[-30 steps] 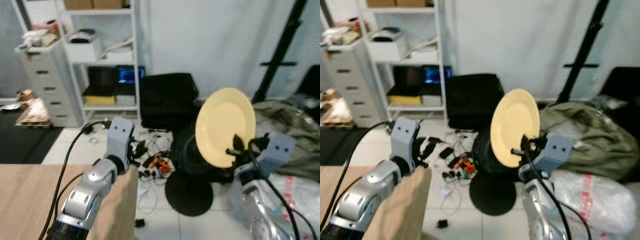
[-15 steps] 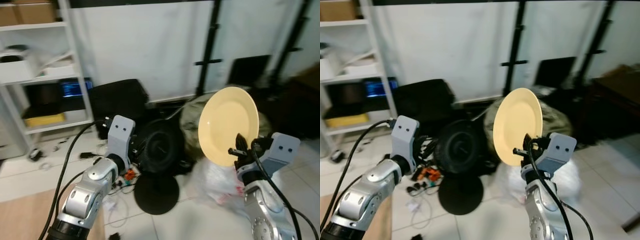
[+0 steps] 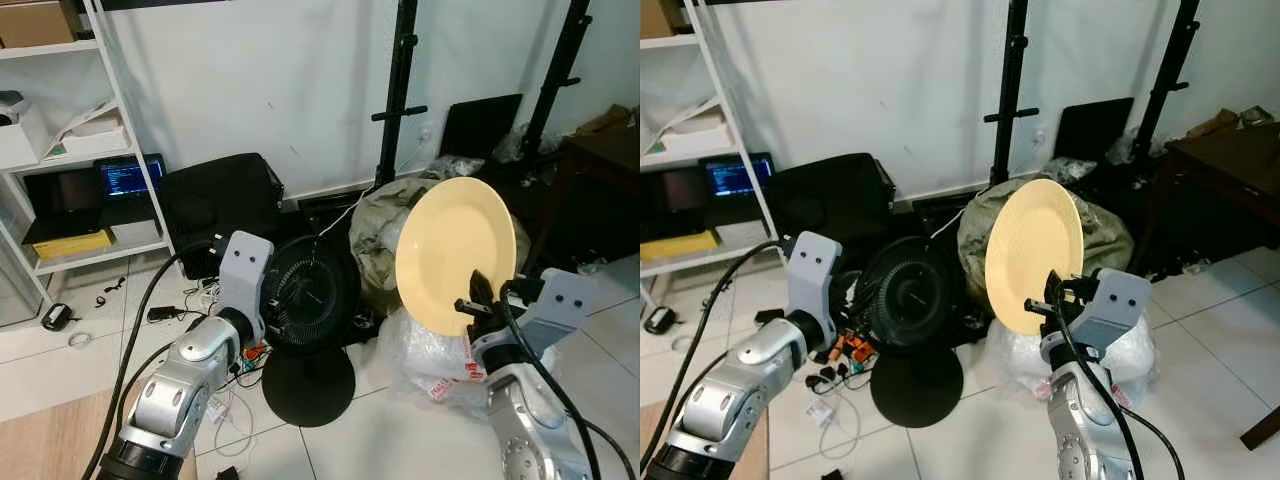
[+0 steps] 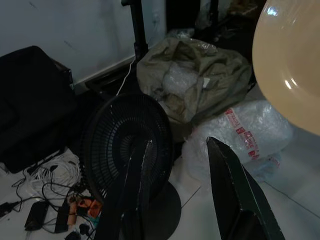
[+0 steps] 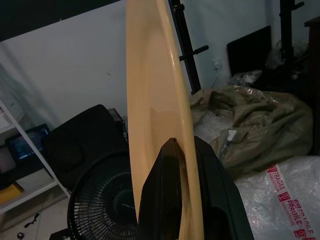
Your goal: Setting the table
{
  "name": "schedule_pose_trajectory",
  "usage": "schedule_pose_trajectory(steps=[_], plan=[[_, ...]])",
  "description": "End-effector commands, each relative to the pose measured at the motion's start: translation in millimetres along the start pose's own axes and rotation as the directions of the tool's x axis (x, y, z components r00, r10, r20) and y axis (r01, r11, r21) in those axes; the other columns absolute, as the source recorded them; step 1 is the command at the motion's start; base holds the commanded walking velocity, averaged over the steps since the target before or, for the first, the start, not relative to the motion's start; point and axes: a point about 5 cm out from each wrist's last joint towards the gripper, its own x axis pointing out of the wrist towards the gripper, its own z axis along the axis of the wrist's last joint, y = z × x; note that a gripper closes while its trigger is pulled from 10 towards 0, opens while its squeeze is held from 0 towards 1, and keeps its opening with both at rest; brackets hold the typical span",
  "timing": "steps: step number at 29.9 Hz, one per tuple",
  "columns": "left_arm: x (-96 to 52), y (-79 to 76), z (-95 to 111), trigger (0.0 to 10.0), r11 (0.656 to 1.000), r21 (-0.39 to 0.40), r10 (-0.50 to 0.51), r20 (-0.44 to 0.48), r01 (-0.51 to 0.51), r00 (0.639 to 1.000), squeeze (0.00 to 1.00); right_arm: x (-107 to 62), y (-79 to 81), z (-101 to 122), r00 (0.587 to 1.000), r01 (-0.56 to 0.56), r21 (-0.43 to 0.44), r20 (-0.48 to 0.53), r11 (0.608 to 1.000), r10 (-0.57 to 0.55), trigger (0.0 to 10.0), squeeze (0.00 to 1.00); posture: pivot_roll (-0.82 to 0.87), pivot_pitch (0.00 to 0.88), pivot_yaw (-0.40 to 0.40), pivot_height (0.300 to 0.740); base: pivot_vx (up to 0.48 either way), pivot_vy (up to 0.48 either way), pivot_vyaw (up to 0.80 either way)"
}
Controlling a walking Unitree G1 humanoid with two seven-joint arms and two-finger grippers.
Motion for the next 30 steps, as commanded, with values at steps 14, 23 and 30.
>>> schedule_pose_trajectory(steps=[14, 23, 30], plan=[[2.6, 2.6, -2.9, 10.0, 0.999, 0.023, 0.025, -0.004, -0.025, 1.000, 0.00, 0.8, 3.0, 3.0, 1.000, -0.017, 0.001, 0.016, 1.000, 0.017, 10.0, 0.00, -0.02, 0.015, 0.125, 0.740, 0.000, 0.000, 0.00], [3.3, 5.4, -3.5, 10.0, 0.999, 0.016, 0.044, -0.005, -0.043, 0.999, 0.00, 0.1, 2.1, 2.4, 1.000, -0.013, 0.002, 0.012, 1.000, 0.013, 10.0, 0.00, -0.02, 0.021, 0.125, 0.740, 0.082, -0.268, 0.00], [4.0, 4.9, -3.5, 10.0, 0.999, 0.011, 0.043, -0.005, -0.043, 0.999, 0.00, 0.0, 1.2, 2.2, 1.000, -0.011, 0.002, 0.011, 1.000, 0.011, 10.0, 0.00, -0.02, 0.020, 0.127, 0.740, 0.249, -0.340, 0.00]])
